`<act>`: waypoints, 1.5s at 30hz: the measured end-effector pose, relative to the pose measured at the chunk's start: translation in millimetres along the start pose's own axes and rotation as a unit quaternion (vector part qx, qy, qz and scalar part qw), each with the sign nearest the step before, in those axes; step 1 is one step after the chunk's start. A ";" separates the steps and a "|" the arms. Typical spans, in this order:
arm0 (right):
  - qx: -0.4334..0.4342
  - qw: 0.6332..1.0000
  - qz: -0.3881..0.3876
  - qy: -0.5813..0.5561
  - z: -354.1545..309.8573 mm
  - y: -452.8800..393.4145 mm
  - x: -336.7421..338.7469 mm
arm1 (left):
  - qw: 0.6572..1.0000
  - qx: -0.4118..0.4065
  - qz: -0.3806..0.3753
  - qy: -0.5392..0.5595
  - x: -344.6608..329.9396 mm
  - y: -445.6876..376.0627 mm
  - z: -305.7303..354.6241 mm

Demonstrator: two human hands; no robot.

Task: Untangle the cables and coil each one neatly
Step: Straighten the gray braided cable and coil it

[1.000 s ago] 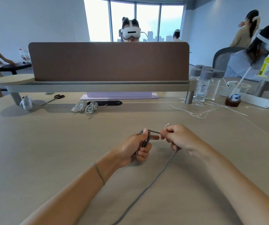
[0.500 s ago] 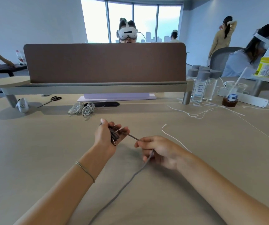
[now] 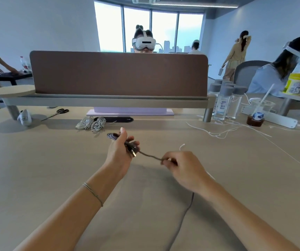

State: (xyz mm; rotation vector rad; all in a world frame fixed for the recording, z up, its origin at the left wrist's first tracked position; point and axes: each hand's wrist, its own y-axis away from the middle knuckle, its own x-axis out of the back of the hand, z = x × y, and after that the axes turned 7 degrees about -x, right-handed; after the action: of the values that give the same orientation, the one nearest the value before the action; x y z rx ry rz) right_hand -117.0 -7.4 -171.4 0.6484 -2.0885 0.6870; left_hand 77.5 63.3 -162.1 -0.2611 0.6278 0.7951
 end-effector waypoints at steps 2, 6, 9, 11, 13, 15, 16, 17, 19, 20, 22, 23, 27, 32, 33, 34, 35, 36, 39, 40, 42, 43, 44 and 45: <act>0.047 0.996 -0.073 0.008 -16.1 10.1 -9.9 | 0.985 -0.096 -0.008 -0.146 4.7 1.4 -6.6; 0.108 0.987 -0.117 -0.030 -42.0 24.2 -23.7 | 0.839 -0.289 -0.071 -0.457 15.6 16.3 -18.1; 0.095 0.995 -0.010 -0.030 -37.1 20.5 -18.5 | 0.757 -0.342 -0.122 -0.543 16.9 16.8 -12.2; 0.076 0.995 0.043 -0.045 -31.6 16.4 -12.9 | 0.716 -0.329 -0.171 -0.592 17.4 14.5 -12.4; 0.076 0.994 0.071 -0.035 -30.4 14.6 -9.1 | 0.675 -0.309 -0.226 -0.631 17.3 16.5 -17.9; 0.068 0.994 0.082 -0.028 -28.0 12.7 -3.8 | 0.652 -0.287 -0.276 -0.645 17.4 19.3 -21.2; 0.046 0.994 0.079 -0.052 -26.0 10.1 1.8 | 0.645 -0.272 -0.299 -0.648 18.0 19.1 -21.3; 0.012 0.992 0.063 -0.104 -23.5 6.8 8.9 | 0.636 -0.257 -0.322 -0.653 18.2 18.3 -20.0; -0.063 0.965 -0.001 -0.256 -16.0 -1.1 24.0 | 0.600 -0.214 -0.362 -0.681 17.3 18.4 -15.9; -0.091 0.942 -0.035 -0.320 -12.0 -4.2 29.6 | 0.577 -0.191 -0.377 -0.699 15.1 21.9 -14.3; -0.119 0.911 -0.088 -0.384 -5.2 -7.4 34.4 | 0.532 -0.171 -0.399 -0.727 10.5 29.8 -16.6; -0.123 0.905 -0.104 -0.394 -3.1 -8.3 35.2 | 0.518 -0.163 -0.412 -0.732 8.1 32.7 -18.0; -0.098 0.912 -0.132 -0.377 8.5 -9.9 43.8 | 0.636 -0.002 -0.491 -0.596 4.9 39.9 -12.3; -0.037 0.951 -0.191 -0.239 18.0 -10.7 49.8 | 0.745 0.256 -0.535 -0.306 8.7 39.0 -4.1; -0.042 0.953 -0.197 -0.228 18.7 -11.4 49.4 | 0.757 0.272 -0.532 -0.266 9.4 37.3 -3.8; -0.047 0.956 -0.194 -0.216 19.6 -12.4 48.6 | 0.770 0.276 -0.524 -0.236 9.5 36.1 -4.3; -0.051 0.960 -0.185 -0.205 20.4 -13.0 47.9 | 0.787 0.277 -0.509 -0.212 9.2 35.2 -5.6; -0.053 0.965 -0.171 -0.191 20.9 -13.3 46.6 | 0.803 0.277 -0.489 -0.198 8.1 35.6 -7.5; -0.067 0.978 -0.133 -0.143 19.6 -12.2 41.9 | 0.854 0.275 -0.402 -0.185 1.8 41.3 -16.2; -0.072 0.980 -0.128 -0.133 18.0 -11.9 40.7 | 0.867 0.272 -0.377 -0.180 0.3 42.5 -18.4; -0.085 0.984 -0.111 -0.113 15.6 -10.1 40.8 | 0.885 0.263 -0.347 -0.164 -2.9 44.3 -20.4; -0.092 0.987 -0.096 -0.091 14.2 -9.3 40.6 | 0.893 0.257 -0.335 -0.155 -4.2 44.6 -20.1; -0.098 0.991 -0.074 -0.060 12.5 -8.4 39.7 | 0.901 0.247 -0.326 -0.146 -5.0 44.6 -19.8; -0.103 0.993 -0.052 -0.025 10.6 -7.6 38.1 | 0.909 0.233 -0.316 -0.139 -5.2 43.8 -20.0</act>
State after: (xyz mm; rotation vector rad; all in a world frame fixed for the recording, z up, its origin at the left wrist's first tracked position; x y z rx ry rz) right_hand -137.9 -27.6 -143.6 0.6579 -2.1199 0.3924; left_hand 34.1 81.1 -174.2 0.0943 0.4066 0.0380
